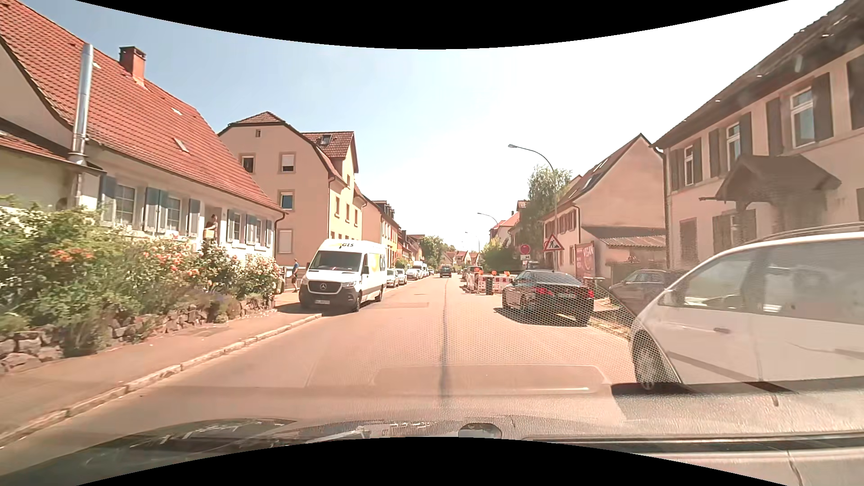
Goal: Follow the waypoints while adhering to traffic rules and regulations
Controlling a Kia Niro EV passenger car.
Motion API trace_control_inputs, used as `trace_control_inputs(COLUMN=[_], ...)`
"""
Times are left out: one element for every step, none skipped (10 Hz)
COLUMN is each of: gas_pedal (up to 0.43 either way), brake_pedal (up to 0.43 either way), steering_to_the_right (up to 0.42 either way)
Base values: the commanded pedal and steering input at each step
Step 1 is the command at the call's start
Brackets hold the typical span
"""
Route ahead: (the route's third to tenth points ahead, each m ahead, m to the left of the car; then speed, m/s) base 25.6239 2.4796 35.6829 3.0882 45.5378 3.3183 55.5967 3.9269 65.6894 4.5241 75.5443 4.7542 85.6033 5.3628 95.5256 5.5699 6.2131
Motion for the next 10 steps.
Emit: trace_control_inputs(gas_pedal=[0.087, 0.087, 0.087, 0.087, 0.087, 0.087, 0.087, 0.087, 0.087, 0.087], brake_pedal=[0.0, 0.0, 0.0, 0.0, 0.0, 0.0, 0.0, 0.0, 0.0, 0.0], steering_to_the_right=[0.003, 0.003, 0.003, 0.003, 0.003, 0.003, 0.003, 0.003, 0.002, 0.002])
